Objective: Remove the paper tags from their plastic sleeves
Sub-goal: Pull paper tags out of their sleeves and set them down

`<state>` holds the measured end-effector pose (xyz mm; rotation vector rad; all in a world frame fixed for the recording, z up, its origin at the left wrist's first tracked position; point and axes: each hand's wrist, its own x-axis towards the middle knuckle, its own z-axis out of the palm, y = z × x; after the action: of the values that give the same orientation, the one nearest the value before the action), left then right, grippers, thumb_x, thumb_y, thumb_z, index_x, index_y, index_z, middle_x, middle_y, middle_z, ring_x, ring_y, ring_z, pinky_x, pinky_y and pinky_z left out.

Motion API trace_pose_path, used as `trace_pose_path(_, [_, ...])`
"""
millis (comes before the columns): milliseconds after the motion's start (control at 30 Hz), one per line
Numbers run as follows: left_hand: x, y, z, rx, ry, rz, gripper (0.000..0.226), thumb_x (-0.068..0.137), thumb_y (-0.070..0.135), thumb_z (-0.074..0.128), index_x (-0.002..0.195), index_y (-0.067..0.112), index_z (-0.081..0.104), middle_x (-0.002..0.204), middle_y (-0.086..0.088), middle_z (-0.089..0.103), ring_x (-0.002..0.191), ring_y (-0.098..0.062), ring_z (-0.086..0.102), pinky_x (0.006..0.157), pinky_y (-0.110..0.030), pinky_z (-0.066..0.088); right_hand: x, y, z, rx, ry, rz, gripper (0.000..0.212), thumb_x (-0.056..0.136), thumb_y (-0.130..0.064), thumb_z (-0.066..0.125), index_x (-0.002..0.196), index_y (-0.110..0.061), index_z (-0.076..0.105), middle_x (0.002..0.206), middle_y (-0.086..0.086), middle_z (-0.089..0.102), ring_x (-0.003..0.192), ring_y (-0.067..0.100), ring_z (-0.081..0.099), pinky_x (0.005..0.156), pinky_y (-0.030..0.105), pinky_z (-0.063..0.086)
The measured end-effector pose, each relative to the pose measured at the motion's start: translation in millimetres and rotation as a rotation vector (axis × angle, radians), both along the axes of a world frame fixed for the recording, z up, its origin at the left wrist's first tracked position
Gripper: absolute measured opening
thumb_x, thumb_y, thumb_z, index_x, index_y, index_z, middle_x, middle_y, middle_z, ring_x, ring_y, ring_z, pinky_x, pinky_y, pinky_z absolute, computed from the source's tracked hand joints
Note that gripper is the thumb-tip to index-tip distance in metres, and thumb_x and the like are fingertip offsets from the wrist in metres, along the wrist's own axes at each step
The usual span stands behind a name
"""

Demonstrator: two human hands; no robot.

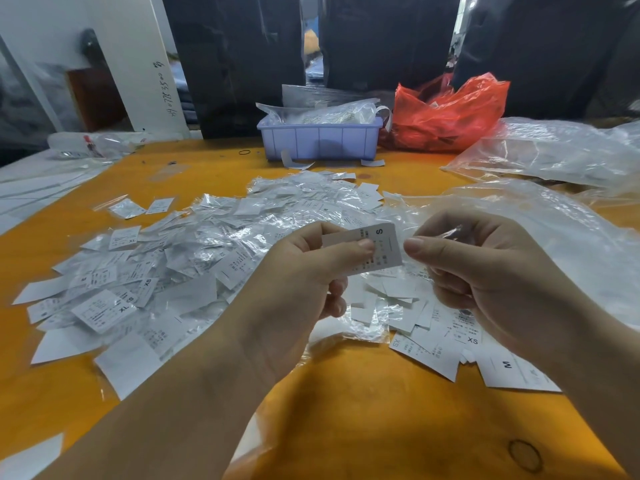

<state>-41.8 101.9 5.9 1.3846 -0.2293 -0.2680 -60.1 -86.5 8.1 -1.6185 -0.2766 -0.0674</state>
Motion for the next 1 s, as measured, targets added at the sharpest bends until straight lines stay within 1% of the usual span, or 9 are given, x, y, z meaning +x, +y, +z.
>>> trace_pose_path(67, [-0.4,-0.1,1.3,-0.065,0.040,-0.023,0.021,0.080,0.015,0.071,0.061,0.025,0.068,0.076,-0.005,0.061,0.050,-0.009,0.042,0.042,-0.020,0.039,-0.4,0.3,0.7,-0.028,-0.009,-0.001,0.016,0.067,-0.028,0.081,0.066,-0.017,0.068,0.046,-0.005,0.039,0.041,0.010,0.027,0.039,0.019,0.029])
trace_pose_path(167, [-0.2,-0.1,1.0,-0.085,0.045,-0.034,0.002,0.074,0.021,0.070,0.073,0.020,0.070,0.063,0.002,0.058,0.048,-0.009,0.044,0.041,-0.020,0.038,-0.7,0.6,1.2,-0.073,-0.015,0.012,0.018,0.068,-0.029,0.083,0.066,-0.018,0.069,0.047,-0.006,0.042,0.040,0.009,0.031,0.040,0.019,0.031])
trace_pose_path(267, [-0.4,-1.1,-0.9,-0.053,0.023,-0.036,0.008,0.080,0.020,0.067,0.086,0.015,0.069,0.063,0.002,0.060,0.049,-0.009,0.049,0.040,-0.020,0.040,-0.8,0.6,0.8,-0.118,0.005,0.024,0.020,0.068,-0.029,0.085,0.067,-0.017,0.069,0.048,-0.004,0.043,0.040,0.009,0.034,0.042,0.020,0.032])
trace_pose_path(400, [-2.3,-2.1,-3.0,0.020,-0.043,-0.035,0.010,0.090,0.020,0.061,0.094,0.013,0.068,0.064,0.006,0.062,0.053,-0.007,0.053,0.042,-0.019,0.040,-0.8,1.6,0.6,-0.121,0.022,0.041,0.011,0.072,-0.028,0.069,0.066,-0.020,0.071,0.053,0.001,0.047,0.041,0.008,0.035,0.042,0.019,0.033])
trace_pose_path(600, [-1.2,-2.5,-5.4,0.174,-0.132,-0.059,0.014,0.097,0.019,0.056,0.086,0.015,0.064,0.061,0.006,0.058,0.054,-0.008,0.049,0.046,-0.020,0.038,-0.6,3.1,0.9,-0.095,0.033,0.062,0.013,0.073,-0.027,0.069,0.065,-0.017,0.070,0.052,0.002,0.042,0.042,0.008,0.033,0.041,0.018,0.032])
trace_pose_path(700, [-0.7,-3.0,-8.0,0.255,-0.209,-0.073,0.015,0.089,0.032,0.061,0.082,0.019,0.064,0.057,0.007,0.053,0.052,-0.008,0.045,0.050,-0.020,0.037,-0.8,2.6,1.6,-0.074,0.048,0.077,0.016,0.076,-0.026,0.077,0.065,-0.018,0.069,0.051,-0.002,0.041,0.042,0.008,0.032,0.041,0.018,0.031])
trace_pose_path(800, [0.4,-2.7,-9.6,0.257,-0.257,-0.051,0.017,0.082,0.037,0.059,0.080,0.022,0.065,0.054,0.015,0.052,0.049,-0.004,0.045,0.051,-0.016,0.039,-0.9,2.2,2.3,-0.076,0.055,0.086,0.015,0.075,-0.028,0.078,0.065,-0.018,0.070,0.053,0.000,0.039,0.043,0.009,0.031,0.041,0.019,0.030])
trace_pose_path(900, [1.9,-0.3,-10.2,0.223,-0.272,0.010,0.015,0.091,0.032,0.063,0.080,0.023,0.068,0.055,0.011,0.052,0.049,-0.004,0.045,0.051,-0.017,0.039,-0.7,3.4,2.0,-0.094,0.054,0.113,0.013,0.071,-0.028,0.071,0.069,-0.016,0.073,0.053,0.002,0.039,0.043,0.010,0.031,0.042,0.019,0.030])
trace_pose_path(1000, [3.1,1.2,-10.7,0.199,-0.265,0.059,0.019,0.095,0.027,0.061,0.079,0.027,0.070,0.055,0.012,0.053,0.051,-0.004,0.046,0.050,-0.019,0.039,-1.5,3.5,1.7,-0.120,0.058,0.134,0.015,0.069,-0.029,0.073,0.072,-0.014,0.074,0.055,0.005,0.047,0.042,0.009,0.033,0.042,0.018,0.032])
